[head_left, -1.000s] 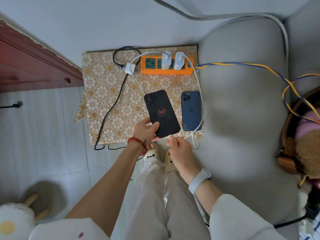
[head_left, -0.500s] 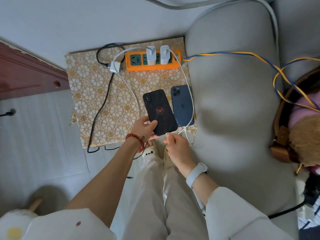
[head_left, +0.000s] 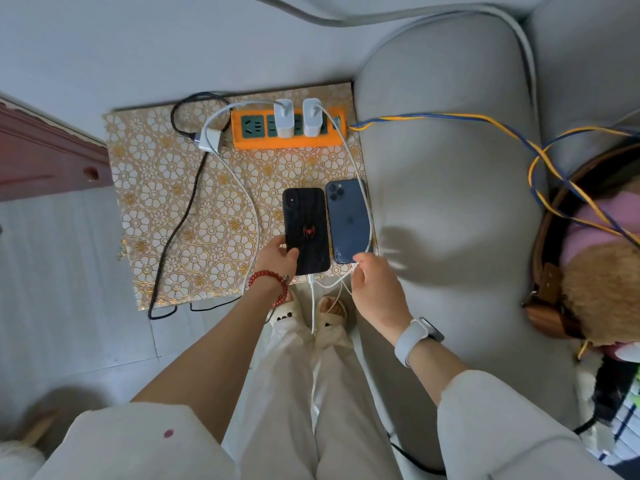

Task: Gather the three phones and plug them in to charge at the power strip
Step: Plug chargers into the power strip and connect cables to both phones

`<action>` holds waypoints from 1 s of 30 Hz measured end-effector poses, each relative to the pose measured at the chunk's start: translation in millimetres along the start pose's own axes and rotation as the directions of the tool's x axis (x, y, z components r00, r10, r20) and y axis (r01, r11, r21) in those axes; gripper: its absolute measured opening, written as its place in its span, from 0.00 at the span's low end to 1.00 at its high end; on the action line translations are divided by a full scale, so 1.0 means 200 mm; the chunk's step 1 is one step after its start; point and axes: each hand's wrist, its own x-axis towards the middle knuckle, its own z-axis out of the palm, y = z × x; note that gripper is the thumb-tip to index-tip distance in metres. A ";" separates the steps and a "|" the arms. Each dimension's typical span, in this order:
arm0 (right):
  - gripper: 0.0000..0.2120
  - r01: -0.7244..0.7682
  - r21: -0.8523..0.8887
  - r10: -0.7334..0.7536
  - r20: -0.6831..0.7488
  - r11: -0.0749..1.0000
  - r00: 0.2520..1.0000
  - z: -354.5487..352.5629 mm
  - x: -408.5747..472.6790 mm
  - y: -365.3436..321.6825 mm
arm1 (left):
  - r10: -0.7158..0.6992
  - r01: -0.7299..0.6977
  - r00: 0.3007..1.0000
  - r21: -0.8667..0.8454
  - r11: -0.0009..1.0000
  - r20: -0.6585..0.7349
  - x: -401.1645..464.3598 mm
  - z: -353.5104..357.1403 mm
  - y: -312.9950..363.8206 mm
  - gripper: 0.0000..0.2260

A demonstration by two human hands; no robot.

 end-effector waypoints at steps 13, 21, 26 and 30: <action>0.19 0.236 -0.598 -0.316 -0.031 0.766 0.948 -0.10 0.06 0.10 | -0.056 0.049 0.998 0.288 0.956 0.015 0.01 0.10 0.08 0.29; 0.18 0.317 -0.456 -0.324 0.063 0.832 0.944 -0.16 -0.01 -0.02 | 0.104 -0.075 0.991 0.292 0.953 -0.086 -0.19 -0.06 0.08 0.24; 0.18 0.417 -0.318 -0.385 0.159 0.852 0.909 -0.20 -0.17 -0.29 | 0.182 -0.108 0.948 0.274 0.956 -0.261 -0.51 -0.29 0.00 0.19; 0.17 0.573 -0.232 -0.526 0.236 0.786 0.817 -0.15 -0.40 -0.55 | 0.157 -0.048 0.892 0.256 0.966 -0.425 -0.83 -0.54 -0.15 0.19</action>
